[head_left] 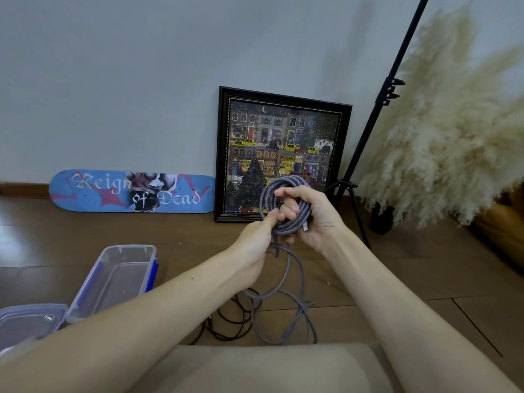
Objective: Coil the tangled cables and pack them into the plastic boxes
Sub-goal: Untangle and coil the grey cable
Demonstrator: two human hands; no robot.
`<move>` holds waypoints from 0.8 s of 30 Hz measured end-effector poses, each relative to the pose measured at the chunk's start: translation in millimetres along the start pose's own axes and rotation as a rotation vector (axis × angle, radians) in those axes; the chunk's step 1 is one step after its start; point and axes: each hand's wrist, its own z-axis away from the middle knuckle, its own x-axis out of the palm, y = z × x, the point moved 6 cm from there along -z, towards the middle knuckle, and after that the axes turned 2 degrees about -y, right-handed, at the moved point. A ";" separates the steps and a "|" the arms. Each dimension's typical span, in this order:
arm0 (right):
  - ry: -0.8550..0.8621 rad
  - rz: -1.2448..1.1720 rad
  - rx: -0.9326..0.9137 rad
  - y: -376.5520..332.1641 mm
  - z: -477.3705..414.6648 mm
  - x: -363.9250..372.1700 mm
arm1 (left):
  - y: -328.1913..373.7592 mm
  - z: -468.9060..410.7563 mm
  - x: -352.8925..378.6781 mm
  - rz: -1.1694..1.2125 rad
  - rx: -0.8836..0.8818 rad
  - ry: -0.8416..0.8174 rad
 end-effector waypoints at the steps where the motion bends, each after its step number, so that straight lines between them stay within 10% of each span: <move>1: 0.044 0.050 -0.012 2.3 -2.7 -4.6 | 1.2 -1.3 -3.2 -0.066 0.012 0.037; 8: 0.143 0.327 0.005 2.5 -9.3 -26.4 | 36.5 -12.3 -29.8 -1.032 0.386 0.069; 13: -0.054 1.170 0.017 2.4 -6.4 -17.3 | 56.9 0.6 -24.9 -1.865 0.742 0.075; 18: -0.239 1.489 0.070 24.8 -2.1 8.5 | 37.8 5.1 -8.9 -2.226 1.020 -0.158; 24: -0.510 1.188 0.400 43.4 12.6 -1.6 | 27.0 24.1 4.9 -2.233 1.335 -0.236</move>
